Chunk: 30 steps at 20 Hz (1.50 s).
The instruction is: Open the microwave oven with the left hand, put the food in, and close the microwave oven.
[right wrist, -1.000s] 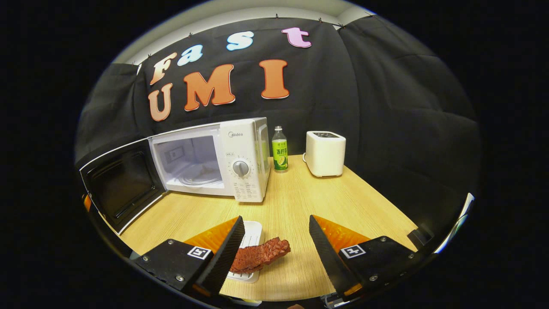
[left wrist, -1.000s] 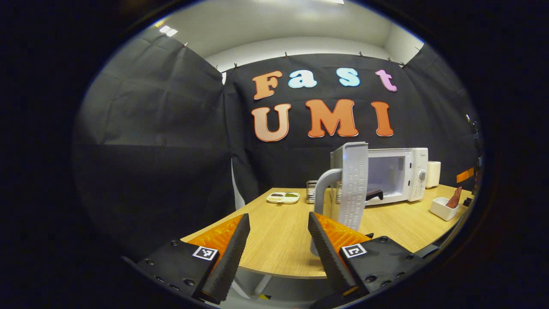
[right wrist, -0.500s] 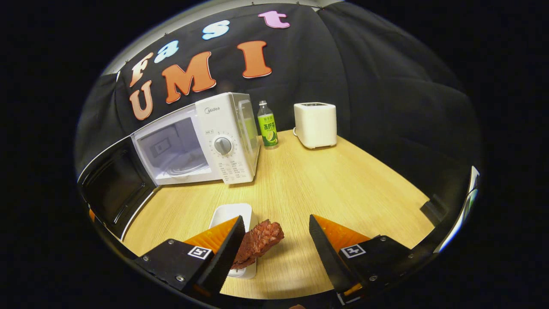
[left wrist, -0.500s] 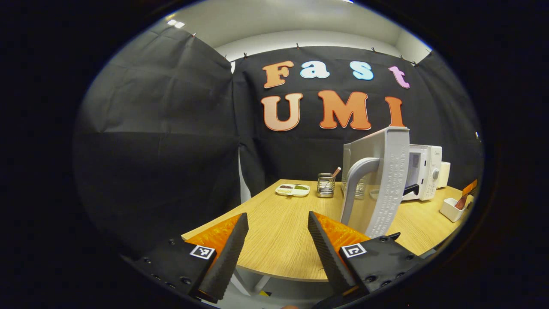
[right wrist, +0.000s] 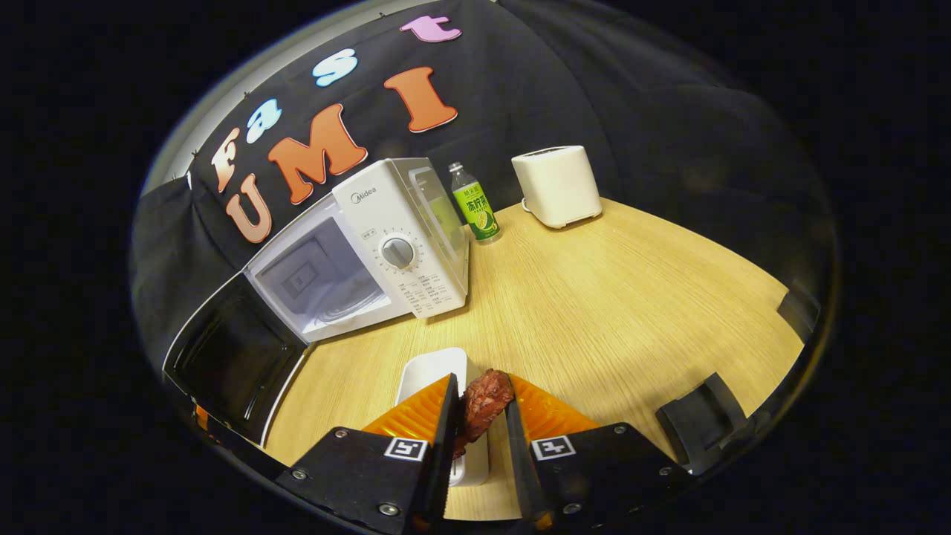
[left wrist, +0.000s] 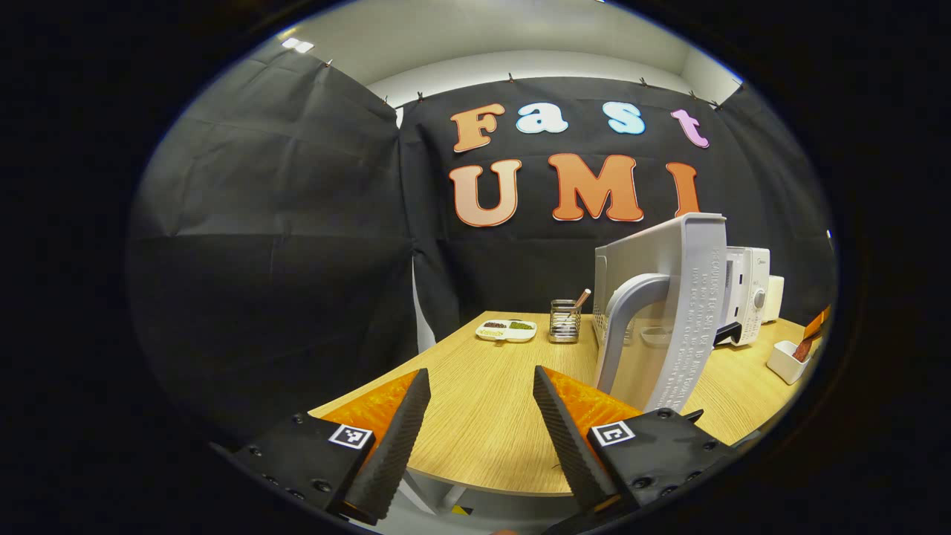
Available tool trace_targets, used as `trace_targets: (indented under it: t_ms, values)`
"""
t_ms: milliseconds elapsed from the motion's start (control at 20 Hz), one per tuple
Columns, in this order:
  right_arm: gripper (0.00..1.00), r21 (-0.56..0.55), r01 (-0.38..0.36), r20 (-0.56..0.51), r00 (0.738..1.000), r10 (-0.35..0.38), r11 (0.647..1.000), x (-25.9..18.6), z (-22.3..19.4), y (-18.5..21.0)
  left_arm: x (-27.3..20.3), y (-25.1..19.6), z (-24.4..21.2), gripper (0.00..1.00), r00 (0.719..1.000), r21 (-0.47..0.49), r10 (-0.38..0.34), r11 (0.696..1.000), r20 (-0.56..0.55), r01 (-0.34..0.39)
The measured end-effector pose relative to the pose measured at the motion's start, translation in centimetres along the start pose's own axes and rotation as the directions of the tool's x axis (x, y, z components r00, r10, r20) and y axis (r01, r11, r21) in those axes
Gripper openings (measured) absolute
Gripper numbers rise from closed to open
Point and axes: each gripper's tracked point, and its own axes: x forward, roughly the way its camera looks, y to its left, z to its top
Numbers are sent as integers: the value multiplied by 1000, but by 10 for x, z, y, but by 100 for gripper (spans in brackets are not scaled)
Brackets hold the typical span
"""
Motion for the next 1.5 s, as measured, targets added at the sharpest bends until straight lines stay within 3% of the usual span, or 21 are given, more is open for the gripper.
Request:
trace_targets:
  t_ms: [250, 350, 600, 750, 950, 1150, 1250, 1450, 1500]
  values:
    - [18, 98, -99, 23, 995, 98, 990, -4, 9, 22, 2, -3, 0, 92, 1000, 14, 0, 1000, 5, 0]
    - [13, 45, -102, 29, 994, 101, 994, -4, 9, 29, 2, -4, 2, 92, 1000, 19, -1, 1000, 6, 1]
    - [13, -241, -68, 86, 992, 91, 968, -19, 13, 56, 0, -5, 4, 92, 1000, 25, 0, 1000, 18, 0]
    - [13, -337, -29, 100, 993, 66, 941, -19, 15, 66, 0, -6, 0, 92, 1000, 30, -5, 1000, 12, 4]
    - [9, -393, -26, 151, 984, 92, 919, -26, 29, 84, -1, 2, -3, 92, 1000, 40, 14, 999, 10, -14]
    - [10, -448, 28, 234, 968, 87, 894, -34, 56, 101, 1, 5, -4, 92, 1000, 37, 16, 999, 14, -17]
    - [9, -461, 17, 250, 962, 112, 887, -34, 66, 119, 2, 6, -4, 86, 1000, 34, 21, 999, 13, -22]
    - [9, -487, -23, 250, 954, 164, 873, -23, 76, 160, 7, 7, 0, 92, 1000, 43, 26, 999, 15, -26]
    - [9, -496, -37, 250, 951, 184, 868, -19, 80, 173, 9, 7, 0, 86, 1000, 49, 27, 998, 12, -28]
